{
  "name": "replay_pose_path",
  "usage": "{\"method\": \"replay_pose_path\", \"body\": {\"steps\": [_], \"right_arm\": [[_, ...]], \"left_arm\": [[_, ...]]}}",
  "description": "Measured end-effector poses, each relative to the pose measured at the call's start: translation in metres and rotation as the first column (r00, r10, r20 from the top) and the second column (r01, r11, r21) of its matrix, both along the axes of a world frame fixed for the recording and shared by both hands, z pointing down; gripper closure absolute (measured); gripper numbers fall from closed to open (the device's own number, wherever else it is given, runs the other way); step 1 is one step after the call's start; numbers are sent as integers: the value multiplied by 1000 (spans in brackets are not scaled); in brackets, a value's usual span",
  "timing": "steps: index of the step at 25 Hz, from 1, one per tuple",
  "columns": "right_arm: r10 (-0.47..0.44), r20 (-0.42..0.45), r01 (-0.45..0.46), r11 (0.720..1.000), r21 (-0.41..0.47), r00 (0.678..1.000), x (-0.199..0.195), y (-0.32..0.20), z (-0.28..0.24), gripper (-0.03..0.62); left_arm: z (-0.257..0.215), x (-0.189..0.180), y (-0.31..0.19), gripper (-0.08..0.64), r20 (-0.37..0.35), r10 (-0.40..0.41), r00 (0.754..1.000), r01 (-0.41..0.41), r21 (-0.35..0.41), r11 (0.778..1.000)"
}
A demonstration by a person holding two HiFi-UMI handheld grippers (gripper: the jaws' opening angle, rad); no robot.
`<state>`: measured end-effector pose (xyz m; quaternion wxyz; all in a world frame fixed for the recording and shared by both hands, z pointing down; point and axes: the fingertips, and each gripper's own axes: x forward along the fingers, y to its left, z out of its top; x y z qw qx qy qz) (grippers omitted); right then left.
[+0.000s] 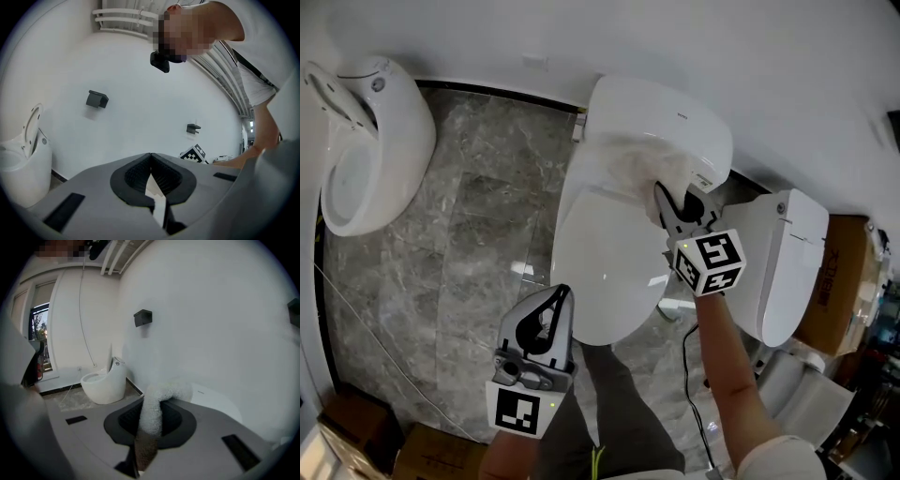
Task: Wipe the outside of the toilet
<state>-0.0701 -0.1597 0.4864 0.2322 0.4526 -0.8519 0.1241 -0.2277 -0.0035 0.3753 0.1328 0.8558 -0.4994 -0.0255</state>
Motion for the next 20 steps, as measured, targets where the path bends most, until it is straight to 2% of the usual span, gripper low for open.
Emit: {"method": "replay_pose_path", "body": {"steps": [6, 11, 16, 20], "right_arm": [[-77, 61, 75, 996, 38, 995, -55, -56, -26, 522], [-154, 99, 150, 987, 50, 983, -97, -97, -33, 522], [-203, 85, 201, 979, 37, 975, -125, -124, -14, 522], [-199, -8, 199, 980, 9, 980, -119, -145, 10, 522]], "left_arm": [[-9, -17, -17, 543, 15, -41, 999, 40, 30, 999], [-5, -14, -26, 543, 41, -46, 998, 45, 19, 999], [-1, -15, -34, 543, 90, -60, 994, 58, 23, 998], [6, -13, -41, 542, 104, -72, 992, 72, 9, 997]]}}
